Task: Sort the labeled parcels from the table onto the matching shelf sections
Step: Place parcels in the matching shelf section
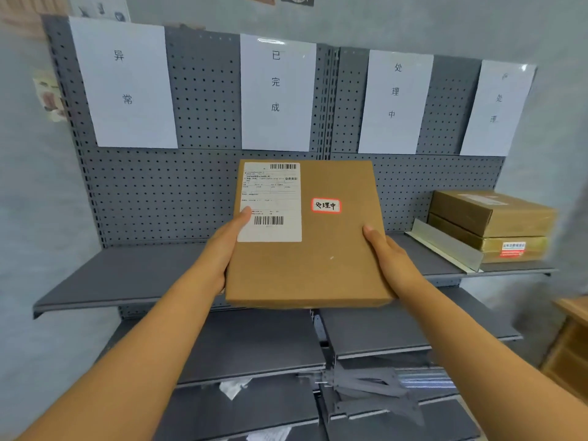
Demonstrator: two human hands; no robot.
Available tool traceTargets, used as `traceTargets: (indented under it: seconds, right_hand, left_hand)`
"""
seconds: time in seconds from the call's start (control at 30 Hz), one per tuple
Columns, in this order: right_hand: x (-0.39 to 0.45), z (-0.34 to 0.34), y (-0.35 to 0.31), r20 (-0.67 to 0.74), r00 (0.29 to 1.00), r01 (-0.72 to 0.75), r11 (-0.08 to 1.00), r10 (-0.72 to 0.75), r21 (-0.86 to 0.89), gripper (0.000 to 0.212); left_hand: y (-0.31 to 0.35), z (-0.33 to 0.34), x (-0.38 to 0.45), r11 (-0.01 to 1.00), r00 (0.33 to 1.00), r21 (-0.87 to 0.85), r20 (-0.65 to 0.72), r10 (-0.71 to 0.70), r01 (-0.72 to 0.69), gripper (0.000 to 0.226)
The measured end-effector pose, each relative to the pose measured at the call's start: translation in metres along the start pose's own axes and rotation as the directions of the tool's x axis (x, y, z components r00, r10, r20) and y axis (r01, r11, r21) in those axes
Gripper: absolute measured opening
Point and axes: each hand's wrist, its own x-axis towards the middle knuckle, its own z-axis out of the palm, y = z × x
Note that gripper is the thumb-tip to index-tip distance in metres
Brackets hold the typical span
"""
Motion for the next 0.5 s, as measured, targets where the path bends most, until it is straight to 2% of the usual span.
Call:
traceTargets:
  seconds: [0.13,0.23,0.37,0.5]
  right_hand:
    - [0.033,-0.039,0.008,0.062,0.998,-0.012,0.999,0.01,0.037,0.062]
    - [0.064,-0.06,0.014,0.078,0.997,0.005,0.998,-0.01,0.055,0.066]
    - [0.113,-0.082,0.026,0.088,0.996,0.021,0.997,-0.027,0.071,0.072]
    - [0.159,-0.106,0.035,0.086,0.996,0.028,0.997,-0.035,0.072,0.068]
  left_hand:
    - [-0.007,0.042,0.019,0.999,0.998,0.036,-0.056,-0.002,0.004,0.048]
    - [-0.004,0.065,0.04,0.996,0.996,0.09,-0.085,0.021,-0.013,0.046]
    - [0.006,0.097,0.076,0.99,0.998,0.137,-0.034,0.045,-0.04,0.039]
    - [0.0,0.128,0.121,0.989,0.999,0.138,-0.001,0.045,-0.045,0.039]
